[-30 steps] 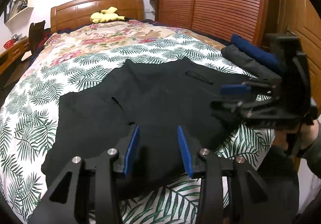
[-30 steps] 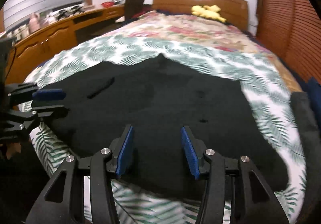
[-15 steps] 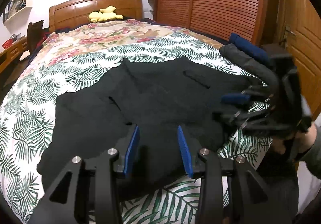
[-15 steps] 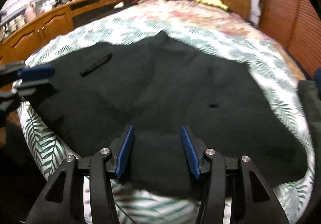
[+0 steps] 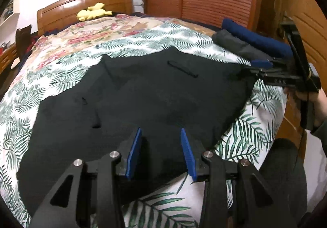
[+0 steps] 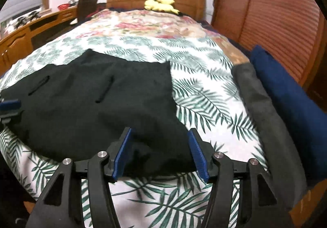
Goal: Fold large clothes
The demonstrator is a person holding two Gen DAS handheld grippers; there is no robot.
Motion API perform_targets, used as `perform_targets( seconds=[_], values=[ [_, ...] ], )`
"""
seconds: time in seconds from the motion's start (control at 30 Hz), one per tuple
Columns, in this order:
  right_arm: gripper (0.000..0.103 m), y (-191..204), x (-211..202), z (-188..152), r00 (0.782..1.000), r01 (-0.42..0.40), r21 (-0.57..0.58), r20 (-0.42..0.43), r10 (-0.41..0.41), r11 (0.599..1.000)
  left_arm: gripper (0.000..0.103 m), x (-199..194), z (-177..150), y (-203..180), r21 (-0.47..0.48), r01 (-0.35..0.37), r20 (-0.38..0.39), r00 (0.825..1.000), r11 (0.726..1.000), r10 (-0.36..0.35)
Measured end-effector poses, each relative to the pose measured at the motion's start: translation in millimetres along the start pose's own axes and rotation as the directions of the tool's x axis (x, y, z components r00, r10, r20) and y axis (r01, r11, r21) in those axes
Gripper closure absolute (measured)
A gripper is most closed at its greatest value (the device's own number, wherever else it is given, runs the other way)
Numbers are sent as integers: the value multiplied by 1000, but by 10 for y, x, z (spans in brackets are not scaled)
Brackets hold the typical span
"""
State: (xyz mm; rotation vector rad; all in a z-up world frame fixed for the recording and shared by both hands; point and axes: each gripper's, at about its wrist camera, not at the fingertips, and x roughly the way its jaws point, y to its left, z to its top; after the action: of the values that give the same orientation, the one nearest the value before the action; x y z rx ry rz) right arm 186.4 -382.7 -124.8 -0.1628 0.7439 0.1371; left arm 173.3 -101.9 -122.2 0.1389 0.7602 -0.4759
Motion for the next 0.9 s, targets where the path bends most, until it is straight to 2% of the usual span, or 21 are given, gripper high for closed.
perform_targets(
  seconds=[0.13,0.23,0.37,0.5,0.67,0.7,0.8,0.9],
  values=[
    [38,-133,222,-34,996,-43,107,-67,50,993,65,150,-17,-101,33,-14,-34,999,999,15],
    [33,-208,285,-67,991,-80,166,-93,97,983,65,201,-28,-154,53,-28,-41,999,998,31],
    [23,-281,349,-99,986,-89,218,-115,116,972,65,226,-26,-150,50,-30,-47,998,998,33],
    [22,-302,393,-158,979,-115,254,-137,154,960,65,234,-28,-143,47,-32,-51,998,998,34],
    [23,-317,414,-182,970,-171,290,-120,213,942,64,240,-33,-141,48,-33,-54,998,998,36],
    [23,-318,417,-184,967,-182,297,-117,225,937,64,241,-33,-143,48,-34,-55,998,998,36],
    [36,-305,424,-169,957,-232,305,-101,274,924,64,240,-40,-143,50,-35,-54,998,998,38],
    [56,-265,368,-125,955,-262,280,-65,291,924,64,211,-37,-130,44,-33,-49,998,998,36]
  ],
)
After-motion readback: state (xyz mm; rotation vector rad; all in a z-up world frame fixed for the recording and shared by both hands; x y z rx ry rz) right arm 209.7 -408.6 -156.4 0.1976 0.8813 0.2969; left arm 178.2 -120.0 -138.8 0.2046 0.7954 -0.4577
